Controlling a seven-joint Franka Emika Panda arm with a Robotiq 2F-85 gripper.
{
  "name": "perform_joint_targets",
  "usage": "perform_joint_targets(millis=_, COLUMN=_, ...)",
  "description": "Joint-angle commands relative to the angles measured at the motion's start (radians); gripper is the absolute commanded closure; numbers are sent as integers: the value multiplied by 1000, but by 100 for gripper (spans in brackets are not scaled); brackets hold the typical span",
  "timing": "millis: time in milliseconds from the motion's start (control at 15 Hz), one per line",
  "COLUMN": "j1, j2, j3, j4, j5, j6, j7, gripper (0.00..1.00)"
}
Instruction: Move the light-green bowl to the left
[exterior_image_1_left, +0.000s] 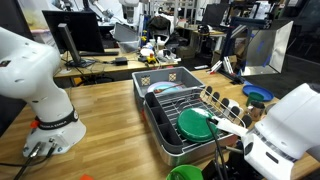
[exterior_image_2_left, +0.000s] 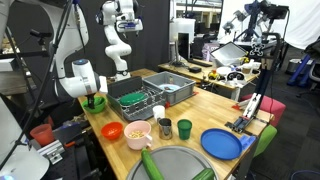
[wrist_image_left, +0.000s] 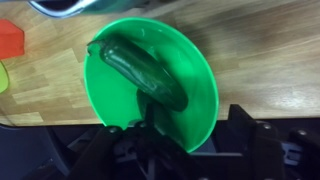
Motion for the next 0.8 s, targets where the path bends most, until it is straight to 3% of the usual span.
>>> perform_joint_targets(millis=0, j1=-24, j2=-69, j3=23, j4=-46, j5=-27, j6=-2, j7=48, gripper=0)
perform_joint_targets(millis=200, j1=-42, j2=-79, j3=65, j4=-83, j5=-29, j6=0, j7=118, gripper=0)
perform_joint_targets(millis=267, j1=-3, j2=-57, j3=35, j4=-55, j5=-2, j6=0, j7=79, gripper=0)
perform_joint_targets(millis=733, j1=-18, j2=-59, j3=52, j4=-68, j5=-3, j6=0, j7=103, gripper=0)
